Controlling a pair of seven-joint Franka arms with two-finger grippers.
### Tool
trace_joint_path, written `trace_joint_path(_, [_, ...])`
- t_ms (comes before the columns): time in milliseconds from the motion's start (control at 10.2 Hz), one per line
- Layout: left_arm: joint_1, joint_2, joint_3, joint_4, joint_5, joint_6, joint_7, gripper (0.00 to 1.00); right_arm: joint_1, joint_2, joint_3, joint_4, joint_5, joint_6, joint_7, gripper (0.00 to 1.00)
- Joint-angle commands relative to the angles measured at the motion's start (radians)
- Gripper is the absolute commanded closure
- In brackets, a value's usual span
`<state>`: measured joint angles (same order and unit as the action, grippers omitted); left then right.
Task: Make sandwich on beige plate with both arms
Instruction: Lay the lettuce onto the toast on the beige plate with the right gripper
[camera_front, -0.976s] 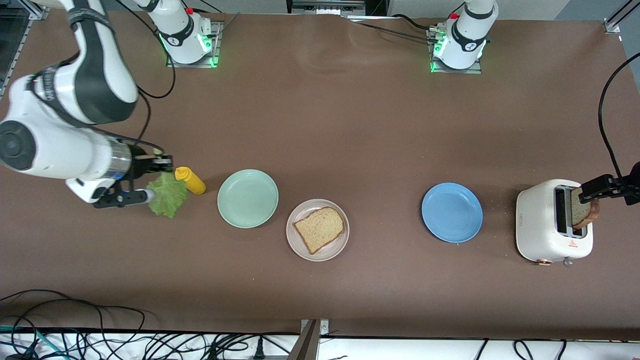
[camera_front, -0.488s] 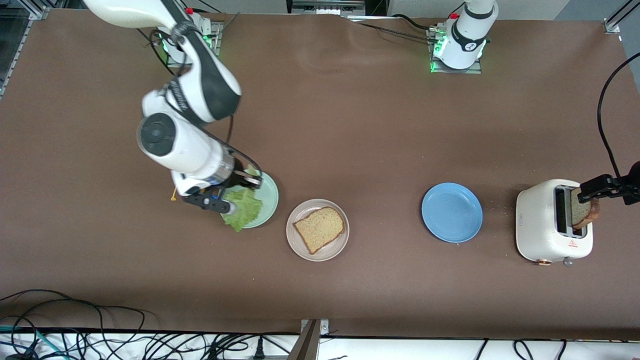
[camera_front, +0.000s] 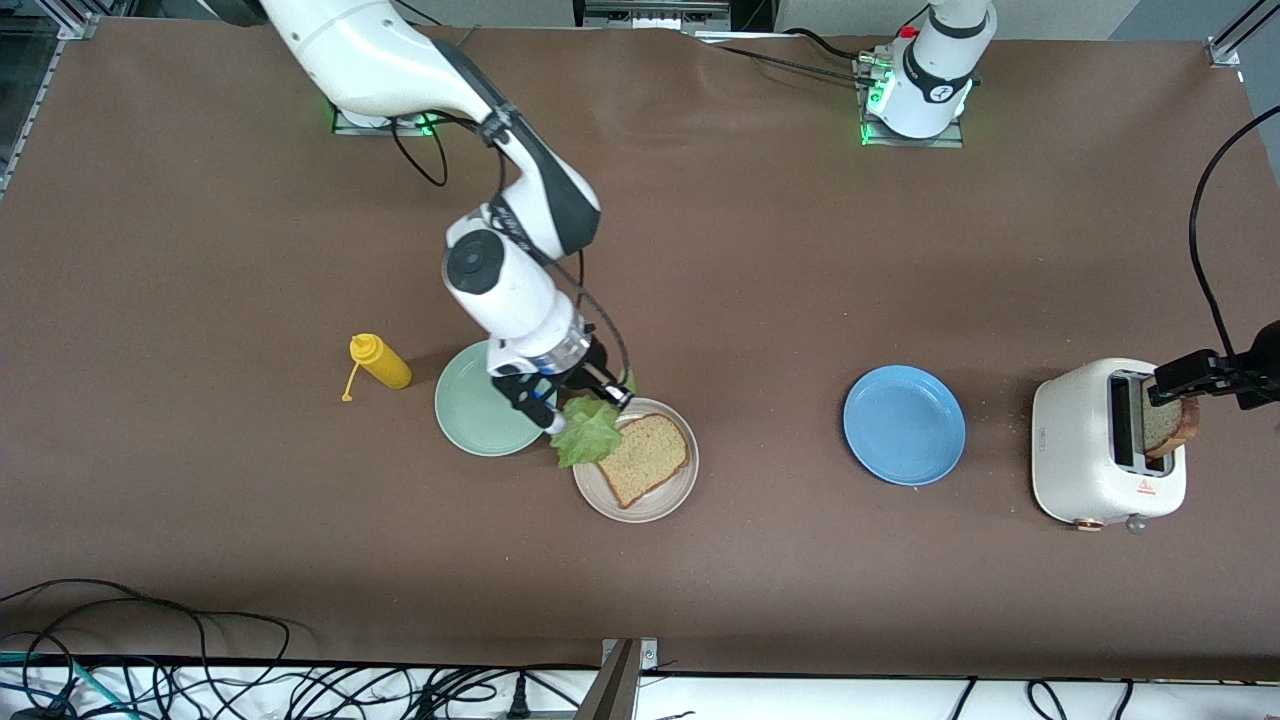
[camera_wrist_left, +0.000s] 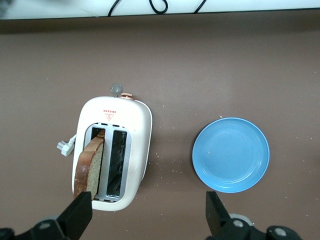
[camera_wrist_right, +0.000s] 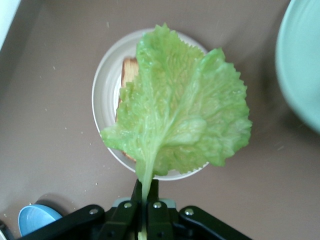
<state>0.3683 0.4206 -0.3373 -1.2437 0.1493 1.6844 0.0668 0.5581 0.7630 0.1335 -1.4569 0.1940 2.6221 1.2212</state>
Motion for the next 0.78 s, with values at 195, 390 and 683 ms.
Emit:
trace_joint_path(195, [0.009,-0.011,0.0,-0.017,-0.022,-0.003,0.022,0.0,0.022,0.094,-0.015,0.067,-0.005,0.088,0.014,0.25])
trace_joint_path(390, [0.008,-0.011,0.0,-0.025,-0.022,-0.005,0.019,0.0,0.02,0.107,-0.018,0.067,-0.024,0.167,-0.005,0.08])
trace_joint_path(683, [0.009,-0.011,0.0,-0.026,-0.022,-0.003,0.022,0.0,0.019,0.098,-0.017,0.069,-0.03,0.222,-0.009,0.0])
